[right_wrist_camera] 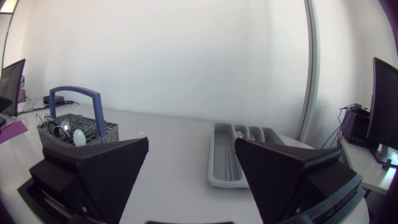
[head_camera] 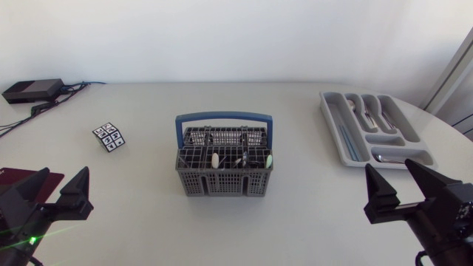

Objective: Transfer all utensils from the basket to the drawer tray.

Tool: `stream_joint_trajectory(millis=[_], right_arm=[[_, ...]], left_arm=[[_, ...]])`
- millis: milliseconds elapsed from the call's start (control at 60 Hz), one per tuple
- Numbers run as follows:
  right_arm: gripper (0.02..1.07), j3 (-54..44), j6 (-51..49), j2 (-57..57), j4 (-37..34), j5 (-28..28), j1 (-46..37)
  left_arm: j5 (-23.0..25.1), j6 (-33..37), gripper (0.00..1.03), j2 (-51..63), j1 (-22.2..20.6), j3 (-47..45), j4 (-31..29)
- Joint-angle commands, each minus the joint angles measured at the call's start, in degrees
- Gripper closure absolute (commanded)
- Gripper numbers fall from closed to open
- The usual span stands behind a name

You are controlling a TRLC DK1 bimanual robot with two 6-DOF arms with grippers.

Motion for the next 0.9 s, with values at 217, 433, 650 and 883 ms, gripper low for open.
stream_joint_trajectory(millis=[217,433,650,883], right_arm=[[0.07,-1.02,-0.03,-0.38,-0.21,-0.08,1.18],[0.07,-0.93,-0.12,-0.38,0.14,0.98,1.70],[0.07,1.27,-0.21,2.25,0.49,2.74,3.72],[0.07,6.98,-0.03,16.40,3.04,3.44,5.22]], left_arm=[[-0.65,-1.01,0.04,-0.45,-0.65,-1.68,-2.67],[-1.00,-0.93,0.04,-0.28,-0.73,0.78,-2.58],[-1.00,-0.84,0.04,5.96,-1.17,6.76,-2.58],[-2.58,0.57,0.05,24.33,-3.02,20.47,-9.00]])
